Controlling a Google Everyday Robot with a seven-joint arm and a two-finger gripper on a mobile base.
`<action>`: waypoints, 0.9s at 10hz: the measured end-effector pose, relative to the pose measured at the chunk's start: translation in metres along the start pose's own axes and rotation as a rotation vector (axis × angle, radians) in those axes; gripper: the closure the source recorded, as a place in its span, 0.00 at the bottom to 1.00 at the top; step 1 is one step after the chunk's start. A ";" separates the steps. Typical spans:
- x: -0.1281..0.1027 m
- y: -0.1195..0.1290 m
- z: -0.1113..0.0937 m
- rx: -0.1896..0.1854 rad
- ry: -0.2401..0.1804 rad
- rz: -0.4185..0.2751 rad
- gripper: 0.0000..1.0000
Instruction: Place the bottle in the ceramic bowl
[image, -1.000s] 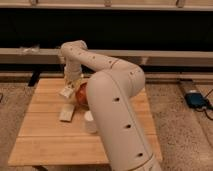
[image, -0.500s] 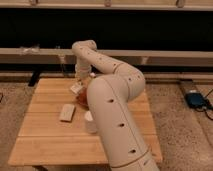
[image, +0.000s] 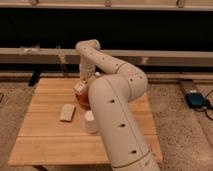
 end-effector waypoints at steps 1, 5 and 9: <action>0.005 0.005 -0.003 0.000 0.013 0.014 0.22; 0.005 0.011 -0.002 -0.042 0.047 0.011 0.20; 0.001 0.014 -0.007 -0.036 0.058 0.007 0.20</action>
